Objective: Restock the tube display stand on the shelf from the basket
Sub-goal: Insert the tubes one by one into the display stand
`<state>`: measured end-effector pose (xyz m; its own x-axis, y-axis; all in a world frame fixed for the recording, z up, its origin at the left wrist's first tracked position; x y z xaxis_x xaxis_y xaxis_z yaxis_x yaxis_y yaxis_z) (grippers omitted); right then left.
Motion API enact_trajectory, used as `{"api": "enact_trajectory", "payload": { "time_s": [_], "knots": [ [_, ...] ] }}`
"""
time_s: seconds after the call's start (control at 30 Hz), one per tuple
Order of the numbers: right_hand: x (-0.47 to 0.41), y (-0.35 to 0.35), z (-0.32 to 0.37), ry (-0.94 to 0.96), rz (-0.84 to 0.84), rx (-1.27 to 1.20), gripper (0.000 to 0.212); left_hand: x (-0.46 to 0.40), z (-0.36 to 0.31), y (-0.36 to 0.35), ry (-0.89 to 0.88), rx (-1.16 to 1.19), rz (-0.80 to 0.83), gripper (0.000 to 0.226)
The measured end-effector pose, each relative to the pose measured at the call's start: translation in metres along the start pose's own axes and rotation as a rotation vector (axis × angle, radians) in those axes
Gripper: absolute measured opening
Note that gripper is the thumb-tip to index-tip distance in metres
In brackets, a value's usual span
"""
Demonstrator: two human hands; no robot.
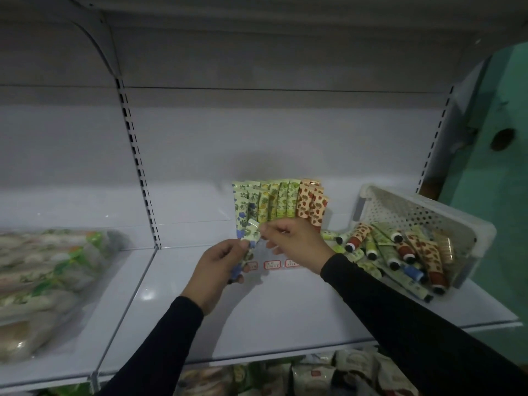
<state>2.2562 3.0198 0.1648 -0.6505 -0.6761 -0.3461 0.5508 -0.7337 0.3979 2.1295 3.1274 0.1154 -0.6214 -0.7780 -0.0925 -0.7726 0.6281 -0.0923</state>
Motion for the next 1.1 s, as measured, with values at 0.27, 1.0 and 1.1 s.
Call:
{"api": "enact_trajectory", "payload": {
  "time_s": [0.27,1.0,1.1],
  "knots": [
    [-0.005,0.012,-0.004,-0.198,-0.101,-0.347,0.013,-0.001,0.002,-0.012,-0.009,-0.038,0.055,0.023],
    [-0.067,0.007,-0.007,0.118,-0.402,0.056,0.018,-0.054,0.053,0.058,-0.390,-1.396,0.029,0.092],
    [-0.068,0.000,-0.009,0.146,-0.377,0.111,0.019,-0.053,0.051,0.057,-0.408,-1.393,0.006,0.088]
  ]
}}
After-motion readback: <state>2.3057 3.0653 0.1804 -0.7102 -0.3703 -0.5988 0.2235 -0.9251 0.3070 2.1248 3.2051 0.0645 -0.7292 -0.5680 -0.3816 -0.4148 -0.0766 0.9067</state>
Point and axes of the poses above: each hand's wrist, its own x-axis away from the middle knuckle, its own y-axis out of the back of the hand, z = x × y, the point moved 4 cm from there along -x, towards the middle knuckle, and after that the axes turned 12 degrees about -z, right-handed, at the moved point
